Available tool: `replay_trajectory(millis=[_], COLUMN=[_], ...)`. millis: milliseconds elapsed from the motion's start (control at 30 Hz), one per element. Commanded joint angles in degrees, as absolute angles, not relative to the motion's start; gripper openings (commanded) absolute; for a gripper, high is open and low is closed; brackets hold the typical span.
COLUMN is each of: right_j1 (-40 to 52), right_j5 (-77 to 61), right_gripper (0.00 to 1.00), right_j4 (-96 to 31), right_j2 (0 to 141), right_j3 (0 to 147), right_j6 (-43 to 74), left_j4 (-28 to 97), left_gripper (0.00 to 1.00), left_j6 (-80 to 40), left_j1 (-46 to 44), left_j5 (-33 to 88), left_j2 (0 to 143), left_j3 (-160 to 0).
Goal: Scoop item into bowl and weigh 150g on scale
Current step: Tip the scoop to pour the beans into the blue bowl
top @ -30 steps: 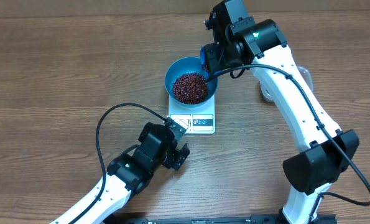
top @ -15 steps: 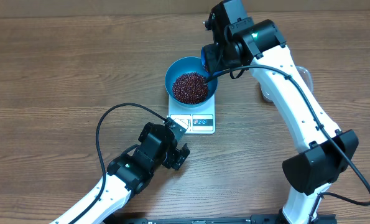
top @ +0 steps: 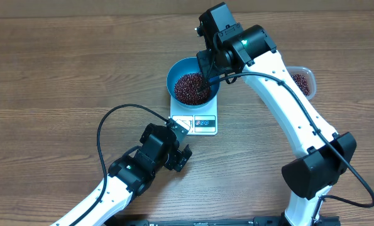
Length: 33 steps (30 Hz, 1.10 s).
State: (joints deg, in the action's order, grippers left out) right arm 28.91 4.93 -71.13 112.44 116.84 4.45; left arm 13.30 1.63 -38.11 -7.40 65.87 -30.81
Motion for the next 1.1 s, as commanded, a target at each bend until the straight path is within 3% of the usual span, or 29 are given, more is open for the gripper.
replay_trajectory(millis=[0, 267, 1067], right_j1=[28.8, 26.6, 26.1], right_j5=[4.8, -5.1, -5.2], right_gripper=[0.04, 0.04, 0.04], right_j4=[-70.9, -71.5, -72.1], right_j2=[110.5, 110.5, 110.5], right_j3=[118.7, 118.7, 118.7], right_j6=[4.8, 6.3, 6.2], left_j4=[13.3, 13.3, 13.3], left_gripper=[1.00, 1.00, 1.00], left_j6=[1.3, 1.3, 1.3], left_j1=[-37.9, -37.9, -37.9], left_j5=[-8.1, -8.1, -8.1], left_j2=[65.9, 65.9, 65.9], left_j3=[-32.1, -32.1, -32.1])
